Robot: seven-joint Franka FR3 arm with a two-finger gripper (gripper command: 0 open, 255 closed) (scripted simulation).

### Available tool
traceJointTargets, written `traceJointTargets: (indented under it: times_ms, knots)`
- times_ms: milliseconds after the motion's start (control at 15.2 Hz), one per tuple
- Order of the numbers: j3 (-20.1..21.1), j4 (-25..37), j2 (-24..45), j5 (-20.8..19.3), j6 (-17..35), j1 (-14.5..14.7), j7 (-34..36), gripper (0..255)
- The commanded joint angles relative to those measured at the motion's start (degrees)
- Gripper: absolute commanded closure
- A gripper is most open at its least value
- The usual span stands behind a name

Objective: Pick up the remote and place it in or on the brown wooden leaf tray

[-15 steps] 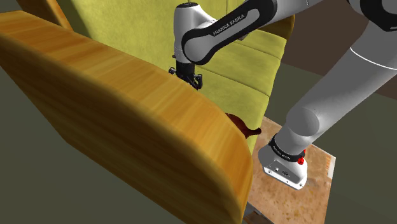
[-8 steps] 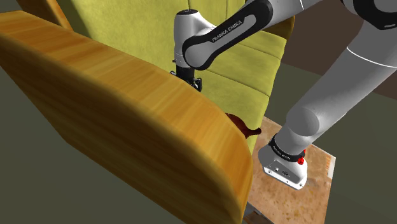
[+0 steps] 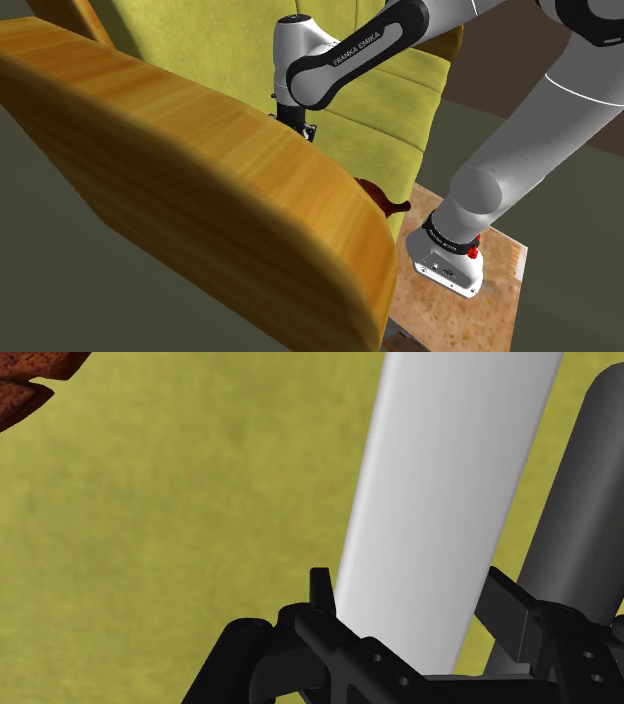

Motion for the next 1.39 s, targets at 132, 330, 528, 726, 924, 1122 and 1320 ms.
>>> traceJointTargets:
  times_ms: [132, 330, 528, 726, 924, 1122, 1320]
  knots:
    - [0.0, -0.03, 0.03, -0.01, -0.02, 0.0, -0.01, 255]
    - [-0.01, 0.23, -0.56, 0.43, -0.77, 0.0, -0.35, 255]
    - [-0.09, 1.12, -2.29, 1.66, -3.12, 0.01, -1.3, 255]
    - [-0.25, 2.12, -3.88, 2.71, -5.48, 0.04, -2.13, 255]
    - [-0.46, 3.24, -5.34, 3.59, -7.85, 0.08, -2.84, 255]
    - [-0.7, 4.47, -6.66, 4.32, -10.23, 0.12, -3.45, 255]
    - [-0.96, 5.8, -7.84, 4.91, -12.6, 0.15, -3.97, 255]
